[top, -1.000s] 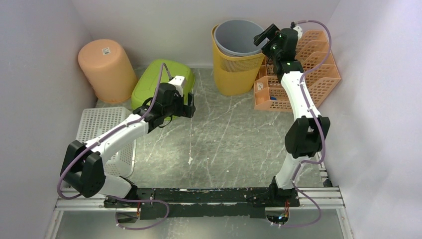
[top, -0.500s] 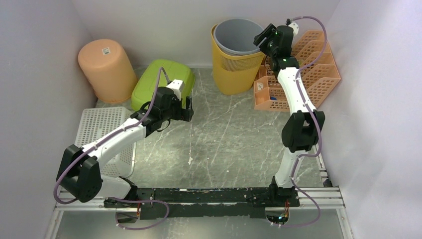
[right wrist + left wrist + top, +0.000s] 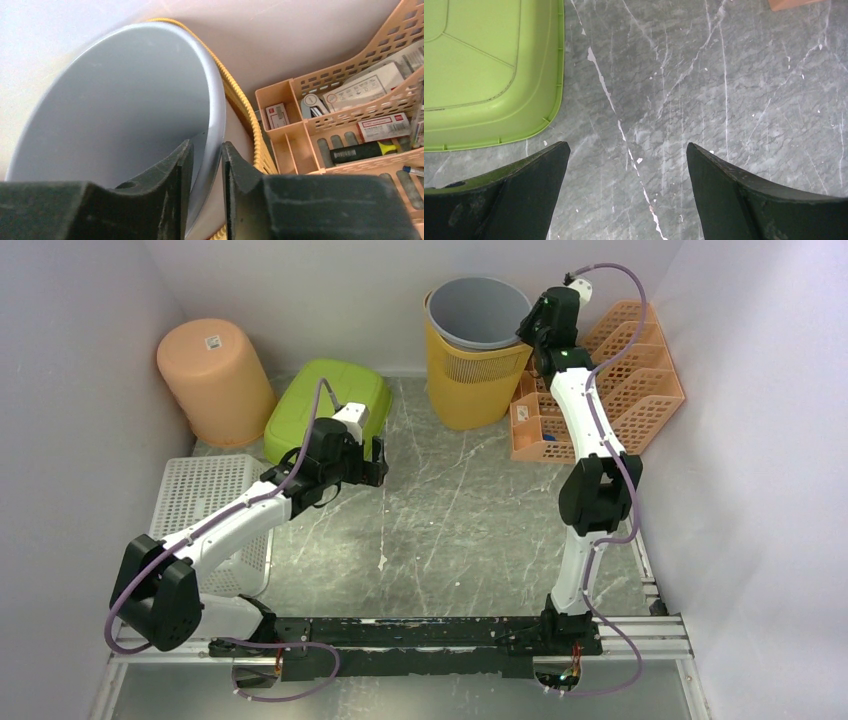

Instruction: Turn the large container upside down

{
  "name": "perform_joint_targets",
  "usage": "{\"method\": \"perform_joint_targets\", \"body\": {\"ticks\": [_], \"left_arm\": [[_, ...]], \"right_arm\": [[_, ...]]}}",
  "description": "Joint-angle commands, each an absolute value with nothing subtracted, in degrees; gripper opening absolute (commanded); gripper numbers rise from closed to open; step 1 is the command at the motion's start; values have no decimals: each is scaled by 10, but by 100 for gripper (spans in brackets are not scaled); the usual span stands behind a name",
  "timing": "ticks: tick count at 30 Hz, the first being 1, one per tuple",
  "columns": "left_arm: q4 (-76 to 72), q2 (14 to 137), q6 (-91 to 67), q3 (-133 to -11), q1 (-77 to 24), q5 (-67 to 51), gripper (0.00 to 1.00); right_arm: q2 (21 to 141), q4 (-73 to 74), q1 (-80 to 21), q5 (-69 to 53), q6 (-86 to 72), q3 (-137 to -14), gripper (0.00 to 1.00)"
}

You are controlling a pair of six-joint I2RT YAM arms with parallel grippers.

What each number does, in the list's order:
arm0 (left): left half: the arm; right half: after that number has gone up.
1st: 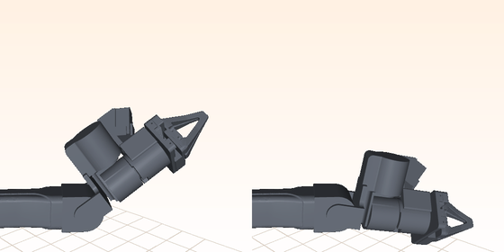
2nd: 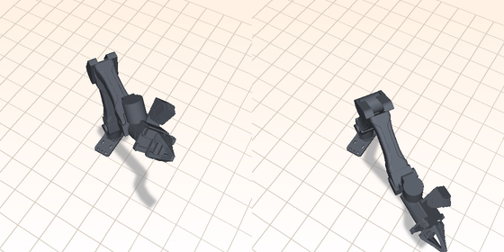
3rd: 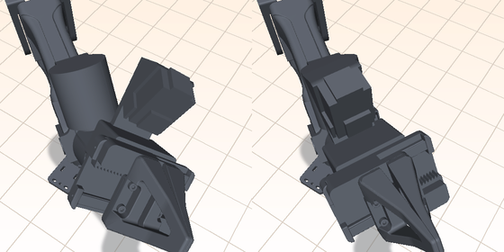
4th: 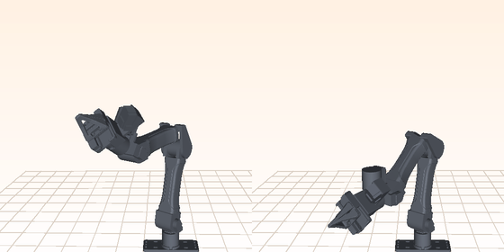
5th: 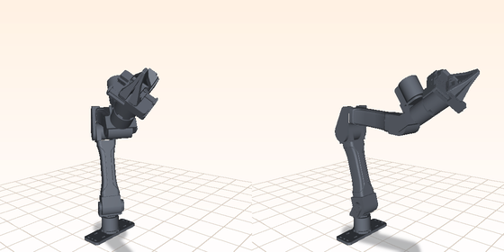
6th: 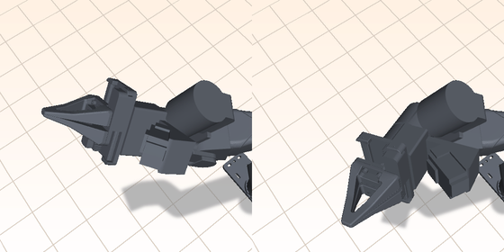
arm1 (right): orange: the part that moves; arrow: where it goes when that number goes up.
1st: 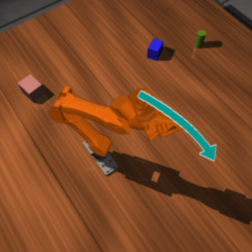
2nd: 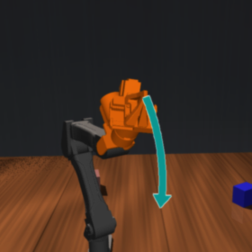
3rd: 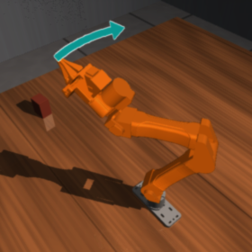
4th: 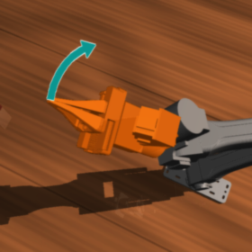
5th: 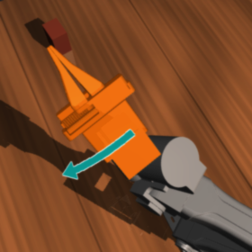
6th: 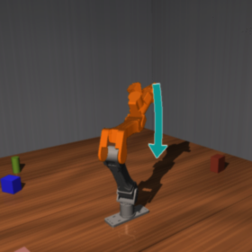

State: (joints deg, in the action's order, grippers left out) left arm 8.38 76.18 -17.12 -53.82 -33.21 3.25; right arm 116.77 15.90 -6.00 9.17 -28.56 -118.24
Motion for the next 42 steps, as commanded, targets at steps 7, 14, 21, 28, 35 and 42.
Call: {"method": "perform_joint_targets", "body": {"ticks": [7,14,21,28,35,42], "left_arm": [[62,754,-172,-524,-335,23,99],[71,759,-175,-537,-335,33,99],[74,761,-184,-547,-335,39,100],[89,754,-184,-560,-335,61,100],[119,752,-185,-588,-335,84,100],[188,751,-173,-655,-335,118,100]], "right_arm": [[1199,213,-69,101,-263,-1162,0],[1106,77,-69,25,-294,-1089,0],[1023,-51,-68,-14,-341,-1064,0],[954,-103,-68,-9,-346,-1061,0],[858,-107,-68,-3,-334,-1051,0],[752,-44,-68,-26,-326,-1038,0]]}}
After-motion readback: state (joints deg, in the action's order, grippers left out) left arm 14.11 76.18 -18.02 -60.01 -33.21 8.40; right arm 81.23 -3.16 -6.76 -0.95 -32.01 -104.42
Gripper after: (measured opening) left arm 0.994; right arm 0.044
